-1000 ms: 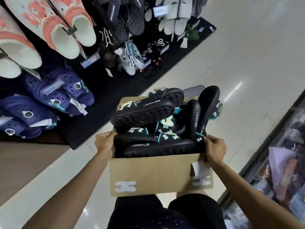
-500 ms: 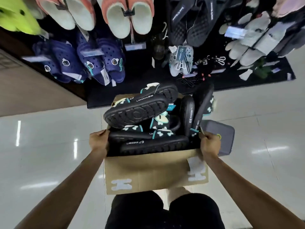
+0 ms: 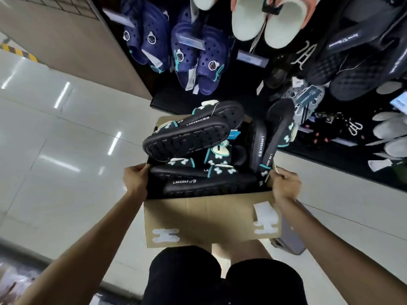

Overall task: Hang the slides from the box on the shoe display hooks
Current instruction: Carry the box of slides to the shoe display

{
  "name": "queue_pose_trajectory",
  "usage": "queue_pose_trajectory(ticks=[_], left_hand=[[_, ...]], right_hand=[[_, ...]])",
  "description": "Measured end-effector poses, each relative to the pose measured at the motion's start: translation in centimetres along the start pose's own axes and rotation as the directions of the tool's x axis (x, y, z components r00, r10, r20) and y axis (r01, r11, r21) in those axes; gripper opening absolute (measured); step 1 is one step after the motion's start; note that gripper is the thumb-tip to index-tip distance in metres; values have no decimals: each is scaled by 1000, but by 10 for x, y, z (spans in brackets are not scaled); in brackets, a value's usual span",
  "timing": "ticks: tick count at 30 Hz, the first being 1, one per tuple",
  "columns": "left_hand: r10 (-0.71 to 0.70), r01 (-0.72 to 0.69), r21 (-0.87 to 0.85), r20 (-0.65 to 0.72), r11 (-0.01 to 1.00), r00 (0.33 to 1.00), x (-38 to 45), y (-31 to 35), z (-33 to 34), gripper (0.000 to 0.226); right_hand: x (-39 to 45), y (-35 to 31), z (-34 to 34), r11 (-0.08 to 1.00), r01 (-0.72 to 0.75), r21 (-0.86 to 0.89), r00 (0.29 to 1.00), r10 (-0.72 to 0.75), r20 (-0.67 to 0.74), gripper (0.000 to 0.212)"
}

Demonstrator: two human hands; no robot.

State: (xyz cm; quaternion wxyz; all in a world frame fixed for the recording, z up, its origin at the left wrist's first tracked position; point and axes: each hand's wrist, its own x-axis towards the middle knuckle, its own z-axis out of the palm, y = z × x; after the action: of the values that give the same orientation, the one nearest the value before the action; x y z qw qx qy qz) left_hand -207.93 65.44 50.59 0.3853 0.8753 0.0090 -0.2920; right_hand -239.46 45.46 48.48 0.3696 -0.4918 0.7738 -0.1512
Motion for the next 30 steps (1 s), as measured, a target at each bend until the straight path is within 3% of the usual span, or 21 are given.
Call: queue_pose_trajectory(ticks=[14,24,30], left_hand=[[-208,176,-163,-207,971,956,-21,-54,-10,18],[-389,228,-420,-353,879,851,-73,-92,39,19],[-467,213,-547,-381,810,798,-87,-119,86,21]], right_hand=[[28,-42,53,974,211,-87,943,-180,280,33],[76,-70,67,870,482,-109,770,-361,526,23],[110,-70,83,853,512,-100,718,-361,595,30]])
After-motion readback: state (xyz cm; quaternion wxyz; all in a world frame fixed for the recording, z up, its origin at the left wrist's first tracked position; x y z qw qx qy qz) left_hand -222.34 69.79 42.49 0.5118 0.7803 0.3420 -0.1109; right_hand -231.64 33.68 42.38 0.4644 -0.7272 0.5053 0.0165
